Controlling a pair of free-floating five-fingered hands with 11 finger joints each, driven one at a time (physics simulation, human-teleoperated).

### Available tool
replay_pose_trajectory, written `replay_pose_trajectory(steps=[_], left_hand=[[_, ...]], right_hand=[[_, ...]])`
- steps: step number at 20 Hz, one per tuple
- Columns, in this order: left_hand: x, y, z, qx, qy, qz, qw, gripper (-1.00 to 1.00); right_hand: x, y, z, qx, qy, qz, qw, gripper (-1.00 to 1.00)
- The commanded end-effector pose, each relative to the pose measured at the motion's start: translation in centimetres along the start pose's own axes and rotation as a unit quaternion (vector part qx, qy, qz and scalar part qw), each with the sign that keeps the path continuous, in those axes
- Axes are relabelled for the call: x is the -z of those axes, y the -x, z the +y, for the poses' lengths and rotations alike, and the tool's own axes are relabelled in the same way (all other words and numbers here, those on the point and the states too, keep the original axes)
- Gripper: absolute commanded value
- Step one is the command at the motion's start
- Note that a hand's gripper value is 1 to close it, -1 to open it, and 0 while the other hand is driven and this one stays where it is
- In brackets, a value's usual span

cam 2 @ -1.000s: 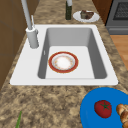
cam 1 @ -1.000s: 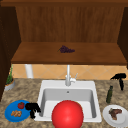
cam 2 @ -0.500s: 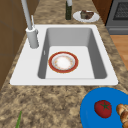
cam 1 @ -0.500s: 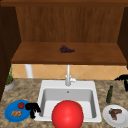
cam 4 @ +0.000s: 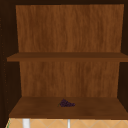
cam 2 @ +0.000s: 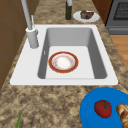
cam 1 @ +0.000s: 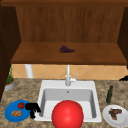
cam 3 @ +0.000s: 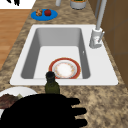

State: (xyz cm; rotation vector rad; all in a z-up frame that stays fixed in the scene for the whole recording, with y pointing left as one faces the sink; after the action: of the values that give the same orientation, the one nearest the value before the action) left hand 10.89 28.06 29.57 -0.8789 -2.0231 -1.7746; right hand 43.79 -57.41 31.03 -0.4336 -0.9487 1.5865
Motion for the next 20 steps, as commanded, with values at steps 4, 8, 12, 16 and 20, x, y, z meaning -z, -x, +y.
replay_pose_trajectory(steps=[4,8,12,16,20], left_hand=[[0.0,0.0,0.0,0.000,0.000,0.000,1.0000,0.00],[0.0,0.0,0.0,0.000,0.000,0.000,1.0000,0.00],[0.0,0.0,0.0,0.000,0.000,0.000,1.0000,0.00],[0.0,0.0,0.0,0.000,0.000,0.000,1.0000,0.00],[0.0,0.0,0.0,0.000,0.000,0.000,1.0000,0.00]], right_hand=[[-2.7,3.1,-0.3,0.022,0.010,-0.020,0.9995,-1.00],[-4.0,3.9,-1.5,0.027,0.010,-0.022,0.9994,-1.00],[-6.2,4.7,-2.7,0.033,0.010,-0.029,0.9990,-1.00],[-8.7,5.4,-3.7,0.037,0.013,-0.033,0.9987,-1.00],[-11.3,5.6,-4.4,0.036,0.000,-0.042,0.9984,-1.00]])
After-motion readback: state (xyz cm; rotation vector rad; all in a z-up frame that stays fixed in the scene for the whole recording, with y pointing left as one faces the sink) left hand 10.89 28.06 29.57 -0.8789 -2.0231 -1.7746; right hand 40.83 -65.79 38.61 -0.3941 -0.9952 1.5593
